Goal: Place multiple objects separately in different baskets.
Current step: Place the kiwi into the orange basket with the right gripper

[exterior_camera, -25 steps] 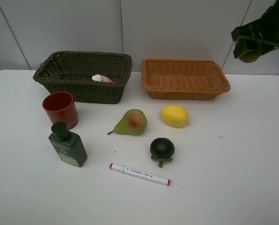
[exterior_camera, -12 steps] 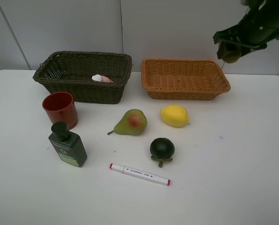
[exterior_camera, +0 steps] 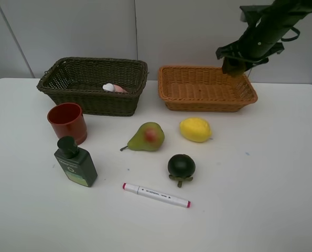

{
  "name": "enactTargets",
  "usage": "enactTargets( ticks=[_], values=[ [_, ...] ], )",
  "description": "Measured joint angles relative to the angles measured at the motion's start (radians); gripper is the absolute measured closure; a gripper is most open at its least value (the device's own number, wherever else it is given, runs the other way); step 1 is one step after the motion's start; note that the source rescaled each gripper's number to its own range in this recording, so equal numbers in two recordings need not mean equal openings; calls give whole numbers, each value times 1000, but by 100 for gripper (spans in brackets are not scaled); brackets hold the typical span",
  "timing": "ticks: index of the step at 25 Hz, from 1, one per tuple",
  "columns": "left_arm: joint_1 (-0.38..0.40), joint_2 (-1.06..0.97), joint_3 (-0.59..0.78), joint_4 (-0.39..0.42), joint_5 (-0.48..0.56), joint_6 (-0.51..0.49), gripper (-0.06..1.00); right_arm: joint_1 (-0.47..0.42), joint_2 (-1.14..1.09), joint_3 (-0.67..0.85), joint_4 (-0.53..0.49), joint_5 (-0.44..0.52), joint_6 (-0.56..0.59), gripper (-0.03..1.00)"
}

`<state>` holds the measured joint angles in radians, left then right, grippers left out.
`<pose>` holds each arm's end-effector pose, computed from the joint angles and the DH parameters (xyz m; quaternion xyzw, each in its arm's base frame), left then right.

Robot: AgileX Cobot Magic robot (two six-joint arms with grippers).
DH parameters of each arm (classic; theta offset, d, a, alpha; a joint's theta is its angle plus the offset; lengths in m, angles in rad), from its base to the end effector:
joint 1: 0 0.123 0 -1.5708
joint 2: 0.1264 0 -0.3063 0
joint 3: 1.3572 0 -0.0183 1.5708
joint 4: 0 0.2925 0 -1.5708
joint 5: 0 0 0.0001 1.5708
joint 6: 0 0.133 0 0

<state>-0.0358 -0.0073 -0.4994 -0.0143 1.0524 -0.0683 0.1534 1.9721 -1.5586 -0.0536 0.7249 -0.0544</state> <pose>0.0472 -0.0033 0.2793 -0.0135 0.8492 -0.0346 0.5268 0.4980 0.0722 0.1958 -0.1149 0.9593 -0.0096 0.2576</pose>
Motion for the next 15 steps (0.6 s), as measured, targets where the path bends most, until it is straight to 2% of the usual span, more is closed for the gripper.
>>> enactTargets(
  ticks=[15],
  values=[
    [0,0,0,0,0,0,-6,0,159,-15,-4,-80,0,45]
  ],
)
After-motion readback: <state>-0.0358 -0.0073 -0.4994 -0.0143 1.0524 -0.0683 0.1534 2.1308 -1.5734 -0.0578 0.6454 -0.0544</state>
